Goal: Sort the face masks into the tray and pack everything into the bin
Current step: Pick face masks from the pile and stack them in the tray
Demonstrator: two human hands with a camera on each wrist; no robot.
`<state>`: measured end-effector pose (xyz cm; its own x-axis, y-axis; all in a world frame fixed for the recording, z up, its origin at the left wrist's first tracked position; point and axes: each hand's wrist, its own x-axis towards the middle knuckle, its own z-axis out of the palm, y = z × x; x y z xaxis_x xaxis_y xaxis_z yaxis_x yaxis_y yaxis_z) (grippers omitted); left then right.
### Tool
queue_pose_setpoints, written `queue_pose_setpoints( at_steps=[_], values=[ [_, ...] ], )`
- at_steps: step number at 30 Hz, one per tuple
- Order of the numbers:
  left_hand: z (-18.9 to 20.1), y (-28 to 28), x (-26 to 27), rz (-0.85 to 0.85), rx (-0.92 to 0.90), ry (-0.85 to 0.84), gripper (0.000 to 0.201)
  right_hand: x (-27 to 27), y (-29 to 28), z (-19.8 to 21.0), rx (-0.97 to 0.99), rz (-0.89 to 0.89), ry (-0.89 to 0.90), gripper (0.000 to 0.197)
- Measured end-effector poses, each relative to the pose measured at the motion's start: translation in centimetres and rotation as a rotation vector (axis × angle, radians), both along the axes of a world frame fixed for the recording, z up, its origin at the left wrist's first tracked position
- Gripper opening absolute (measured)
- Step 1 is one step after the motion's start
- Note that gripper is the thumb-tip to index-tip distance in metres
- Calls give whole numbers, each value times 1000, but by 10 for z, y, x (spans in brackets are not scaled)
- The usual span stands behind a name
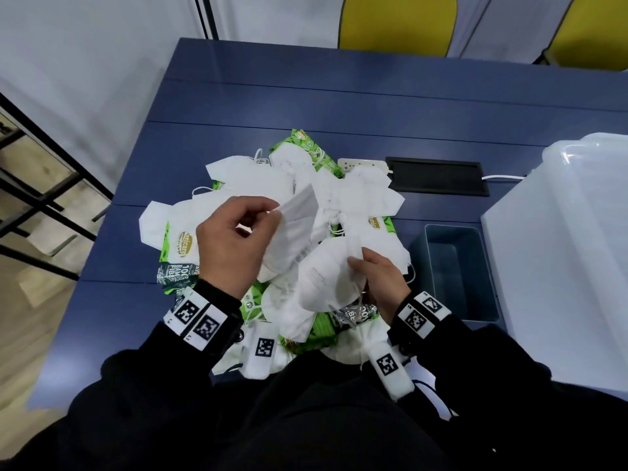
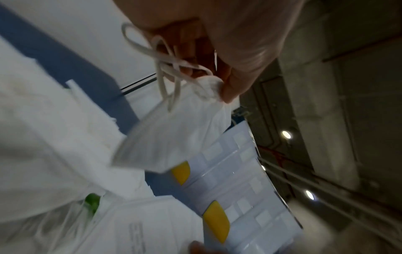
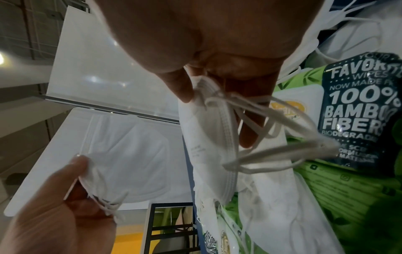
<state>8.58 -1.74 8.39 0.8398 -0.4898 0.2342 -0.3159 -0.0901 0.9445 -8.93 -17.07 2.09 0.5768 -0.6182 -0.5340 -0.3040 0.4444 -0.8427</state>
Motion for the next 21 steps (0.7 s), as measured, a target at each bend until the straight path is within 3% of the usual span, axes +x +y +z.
queue_pose_setpoints(
  at_steps=[3,6,9,12,16,18,21],
  values=[
    [0,-8,-19,-145,103,-245,9,7,5,2,67,-37,-46,20],
    [-22,-17,-43,-376,267,-316,11,14,11,11,170,-92,-139,23],
    [-41,-19,-55,-471,329,-334,19,20,15,14,239,-113,-194,32],
    [-39,-20,-56,-485,316,-266,23,22,20,18,266,-120,-177,56],
    [-31,-18,-46,-389,249,-19,18,18,17,14,157,-53,-212,29],
    [-30,-14,-33,-251,242,-91,18,15,14,15,143,-32,-219,30],
    [-34,-8,-11,-214,407,-125,51,14,13,18,160,-26,-239,32]
  ],
)
